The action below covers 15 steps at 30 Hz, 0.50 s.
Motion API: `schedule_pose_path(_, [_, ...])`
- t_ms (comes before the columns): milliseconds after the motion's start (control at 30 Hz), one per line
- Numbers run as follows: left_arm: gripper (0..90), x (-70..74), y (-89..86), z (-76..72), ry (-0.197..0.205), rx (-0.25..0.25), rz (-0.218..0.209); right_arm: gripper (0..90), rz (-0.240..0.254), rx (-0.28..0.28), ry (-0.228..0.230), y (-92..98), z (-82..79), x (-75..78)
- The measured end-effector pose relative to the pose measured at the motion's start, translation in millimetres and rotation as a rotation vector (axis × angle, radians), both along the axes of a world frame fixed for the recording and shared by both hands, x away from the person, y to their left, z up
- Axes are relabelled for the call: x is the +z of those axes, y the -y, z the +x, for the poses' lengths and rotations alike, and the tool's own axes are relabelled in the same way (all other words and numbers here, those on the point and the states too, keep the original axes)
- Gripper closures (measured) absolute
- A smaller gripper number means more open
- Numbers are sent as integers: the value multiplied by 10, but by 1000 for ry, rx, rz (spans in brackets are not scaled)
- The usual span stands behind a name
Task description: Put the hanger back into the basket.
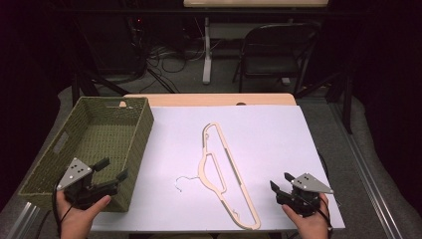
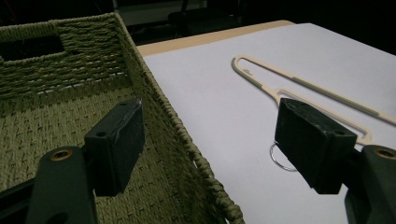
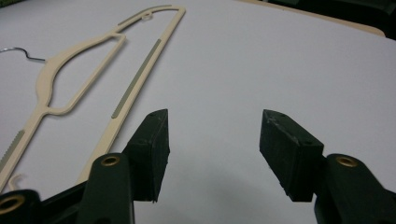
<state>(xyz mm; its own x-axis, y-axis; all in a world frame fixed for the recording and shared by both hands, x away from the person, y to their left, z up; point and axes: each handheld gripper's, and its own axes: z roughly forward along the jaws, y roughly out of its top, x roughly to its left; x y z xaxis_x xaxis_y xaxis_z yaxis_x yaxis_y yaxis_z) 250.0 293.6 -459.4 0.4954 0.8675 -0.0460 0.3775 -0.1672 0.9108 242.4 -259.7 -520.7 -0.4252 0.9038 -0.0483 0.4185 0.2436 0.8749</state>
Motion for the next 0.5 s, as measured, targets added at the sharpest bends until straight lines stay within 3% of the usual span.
schedule_pose_path(133, [243,10,7,-3,-1,-5,5,433,-10,1,-49,-18,30,-11])
schedule_pose_path(200, [244,4,4,2,-8,4,16,457,-10,17,-96,-41,51,-15])
schedule_pose_path(300, [244,2,-4,5,-13,4,16,458,-1,24,-122,-58,61,-9])
schedule_pose_path(500, [244,35,6,-11,-3,1,13,479,-39,30,-173,-115,133,69])
